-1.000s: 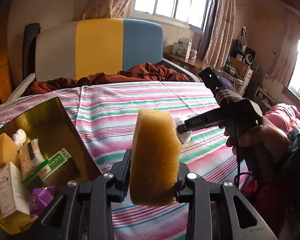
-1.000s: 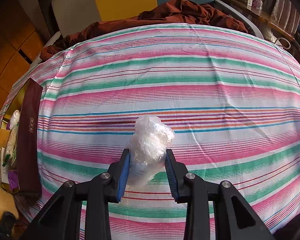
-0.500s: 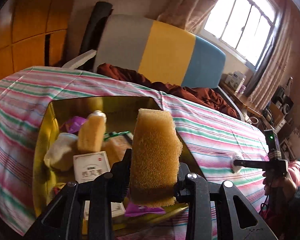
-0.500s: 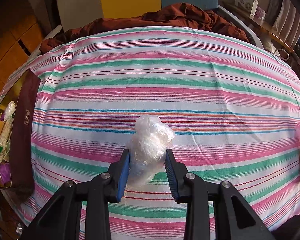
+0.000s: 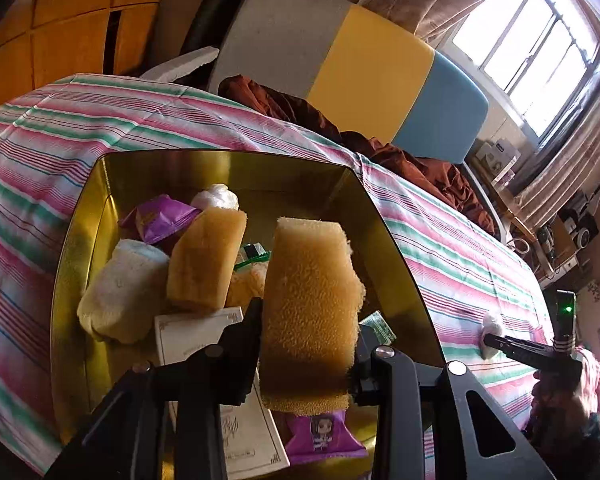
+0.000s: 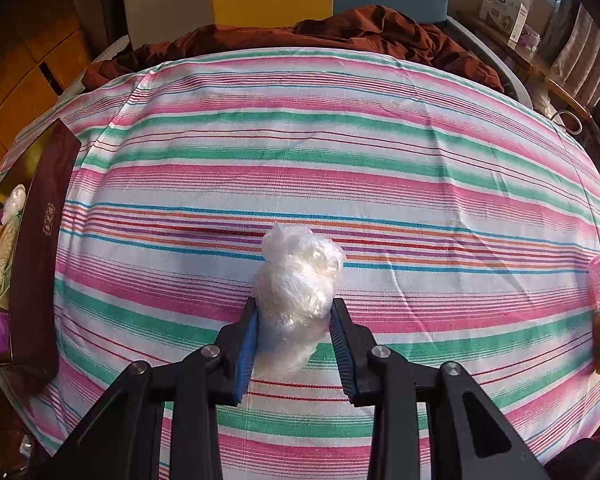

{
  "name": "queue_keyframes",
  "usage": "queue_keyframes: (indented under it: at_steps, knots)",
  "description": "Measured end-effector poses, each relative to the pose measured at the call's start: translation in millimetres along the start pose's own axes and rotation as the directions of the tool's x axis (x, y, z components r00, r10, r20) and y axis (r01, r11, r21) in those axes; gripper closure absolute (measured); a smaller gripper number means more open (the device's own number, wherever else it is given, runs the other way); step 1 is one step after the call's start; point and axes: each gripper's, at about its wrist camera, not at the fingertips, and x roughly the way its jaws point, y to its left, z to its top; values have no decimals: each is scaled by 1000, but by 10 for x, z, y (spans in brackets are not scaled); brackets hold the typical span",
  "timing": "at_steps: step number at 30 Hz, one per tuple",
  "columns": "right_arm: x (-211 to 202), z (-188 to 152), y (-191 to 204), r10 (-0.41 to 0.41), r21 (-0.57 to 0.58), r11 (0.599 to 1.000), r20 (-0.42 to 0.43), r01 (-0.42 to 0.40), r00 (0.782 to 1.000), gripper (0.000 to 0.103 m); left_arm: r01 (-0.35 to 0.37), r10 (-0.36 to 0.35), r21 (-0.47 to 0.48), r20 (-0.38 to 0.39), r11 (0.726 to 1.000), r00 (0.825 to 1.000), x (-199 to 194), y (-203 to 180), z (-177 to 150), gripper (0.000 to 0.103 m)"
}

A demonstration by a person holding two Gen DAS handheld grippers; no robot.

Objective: Organize objects
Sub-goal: 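Release the sponge into the tray with the left gripper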

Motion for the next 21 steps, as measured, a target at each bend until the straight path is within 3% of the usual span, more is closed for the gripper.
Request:
queue_keyframes:
  at_steps: [5,8,10,12,13,21]
  knots:
    - [50,-6,50,-27,-29,999,-14,26,1000,69,-71,71,0,-33,997,997,260,52,203,68]
    - [56,-4,53,-30,-29,999,-10,30,999,69,-75,73,-28,-59,997,996,383,128,280,67]
    - [64,0,47,-30,-28,999,-12,30,999,69,-95,94,-18,-55,995,994,421,129,318,60]
    - [70,5,50,-32,-30,999,-11,31,999,69,-101,102,15,-47,995,994,428,92,328,35]
    - [73,5,51,-31,-30,999,-12,31,999,69,-110,111,19,-37,994,993,413,88,330,32]
    - [71,26,17,-39,-20,999,-9,39,999,69,-136,135,6,20,991,991,154,160,204,30]
